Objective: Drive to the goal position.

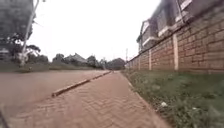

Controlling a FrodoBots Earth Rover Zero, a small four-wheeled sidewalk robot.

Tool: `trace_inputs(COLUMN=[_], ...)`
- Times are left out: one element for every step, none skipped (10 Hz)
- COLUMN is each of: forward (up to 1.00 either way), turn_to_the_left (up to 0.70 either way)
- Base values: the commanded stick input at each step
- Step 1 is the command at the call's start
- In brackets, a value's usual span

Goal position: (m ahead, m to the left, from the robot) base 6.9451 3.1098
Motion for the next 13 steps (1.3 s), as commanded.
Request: trace_inputs(forward=[0.7, 0.7, 0.7, 0.7, 0.7, 0.7, 0.7, 0.7, 0.7, 0.7, 0.7, 0.7, 0.7], turn_to_the_left=[-0.08, -0.04, -0.02, -0.06, -0.31, -0.08, -0.01, 0.0, 0.0, 0.0, 0.0, 0.0, 0.0])
